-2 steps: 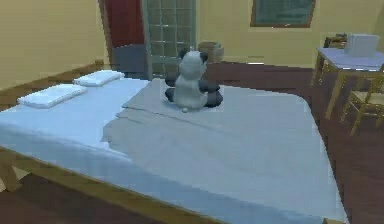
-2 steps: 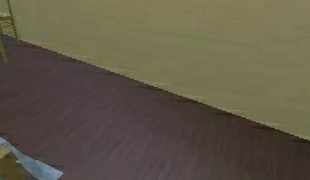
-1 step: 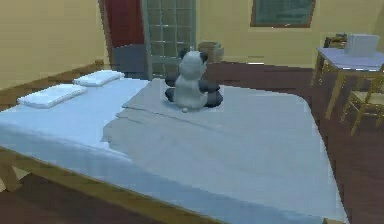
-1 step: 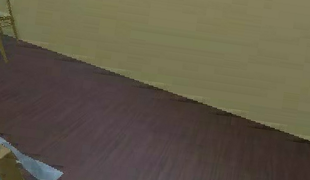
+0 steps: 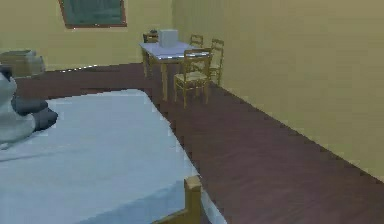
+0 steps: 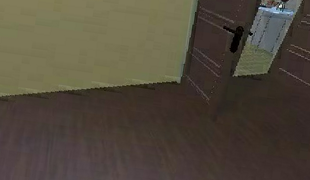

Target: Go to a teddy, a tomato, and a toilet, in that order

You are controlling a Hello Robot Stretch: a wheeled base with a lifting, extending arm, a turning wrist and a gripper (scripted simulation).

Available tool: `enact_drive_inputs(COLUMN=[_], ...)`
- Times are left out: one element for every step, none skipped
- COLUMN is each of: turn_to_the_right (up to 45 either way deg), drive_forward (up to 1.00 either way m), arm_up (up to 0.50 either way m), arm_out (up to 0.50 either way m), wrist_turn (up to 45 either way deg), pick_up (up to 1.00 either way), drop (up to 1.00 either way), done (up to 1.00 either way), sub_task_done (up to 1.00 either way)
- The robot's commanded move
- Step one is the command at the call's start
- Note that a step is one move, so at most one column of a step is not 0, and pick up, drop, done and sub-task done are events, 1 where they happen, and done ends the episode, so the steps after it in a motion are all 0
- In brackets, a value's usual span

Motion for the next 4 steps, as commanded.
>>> enact_drive_inputs(turn_to_the_right=[45.0, 45.0, 39.0, 0.0], drive_forward=[0.0, 0.0, 0.0, 1.0], arm_up=[0.0, 0.0, 0.0, 0.0], arm_out=[0.0, 0.0, 0.0, 0.0], wrist_turn=[0.0, 0.0, 0.0, 0.0], pick_up=[0.0, 0.0, 0.0, 0.0], drop=[0.0, 0.0, 0.0, 0.0], done=[0.0, 0.0, 0.0, 0.0], sub_task_done=[0.0, 0.0, 0.0, 0.0])
